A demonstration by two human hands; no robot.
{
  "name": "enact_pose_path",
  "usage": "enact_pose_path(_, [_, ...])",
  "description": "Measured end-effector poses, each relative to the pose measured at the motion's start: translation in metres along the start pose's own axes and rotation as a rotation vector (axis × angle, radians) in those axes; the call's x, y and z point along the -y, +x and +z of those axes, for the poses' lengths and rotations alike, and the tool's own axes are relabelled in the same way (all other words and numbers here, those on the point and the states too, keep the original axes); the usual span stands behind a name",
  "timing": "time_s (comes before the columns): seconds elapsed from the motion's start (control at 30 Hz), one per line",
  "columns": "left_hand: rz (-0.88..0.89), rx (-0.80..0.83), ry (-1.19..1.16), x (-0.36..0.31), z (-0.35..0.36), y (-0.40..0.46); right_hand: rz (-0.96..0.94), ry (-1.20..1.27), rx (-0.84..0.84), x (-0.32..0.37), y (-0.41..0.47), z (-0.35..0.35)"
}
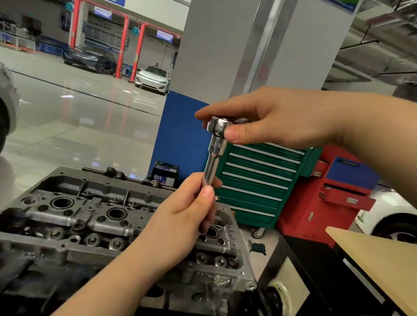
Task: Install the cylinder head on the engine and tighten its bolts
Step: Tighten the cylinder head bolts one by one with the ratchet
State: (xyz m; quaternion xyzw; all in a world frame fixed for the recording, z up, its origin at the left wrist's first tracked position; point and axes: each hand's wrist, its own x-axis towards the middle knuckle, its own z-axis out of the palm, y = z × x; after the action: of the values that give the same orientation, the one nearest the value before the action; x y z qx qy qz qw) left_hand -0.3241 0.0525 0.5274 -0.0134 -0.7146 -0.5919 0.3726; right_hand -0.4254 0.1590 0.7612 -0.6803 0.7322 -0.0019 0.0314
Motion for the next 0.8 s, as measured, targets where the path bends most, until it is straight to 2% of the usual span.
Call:
enact_pose_path(0.13, [-0.017, -0.008, -0.08, -0.004, 0.001, -0.002, 0.07, -0.247, -0.135, 0.018, 0.001, 0.016])
enact_pose_path(0.27, [-0.018, 0.017, -0.097, -0.006, 0.002, -0.004, 0.21, -0.695, -0.333, 0.033, -0.005, 0.052])
enact_pose_path(0.37, [-0.006, 0.004, -0.097, -0.007, 0.0, -0.005, 0.135, -0.585, -0.438, 0.04, -0.007, 0.055])
enact_pose_path(0.53, [-0.023, 0.027, -0.087, -0.01, -0.002, -0.007, -0.002, -0.044, -0.074, 0.016, -0.018, 0.012])
enact_pose_path(0.63, [-0.031, 0.028, -0.077, -0.011, -0.001, -0.007, -0.036, 0.136, 0.009, 0.004, -0.024, 0.003])
enact_pose_path(0.7, [-0.057, 0.001, -0.139, -0.013, 0.001, -0.006, -0.032, 0.111, -0.028, 0.005, -0.022, 0.007])
enact_pose_path(0.8, [-0.033, -0.078, -0.126, -0.013, 0.001, -0.006, 0.043, -0.213, -0.133, 0.017, -0.009, 0.019])
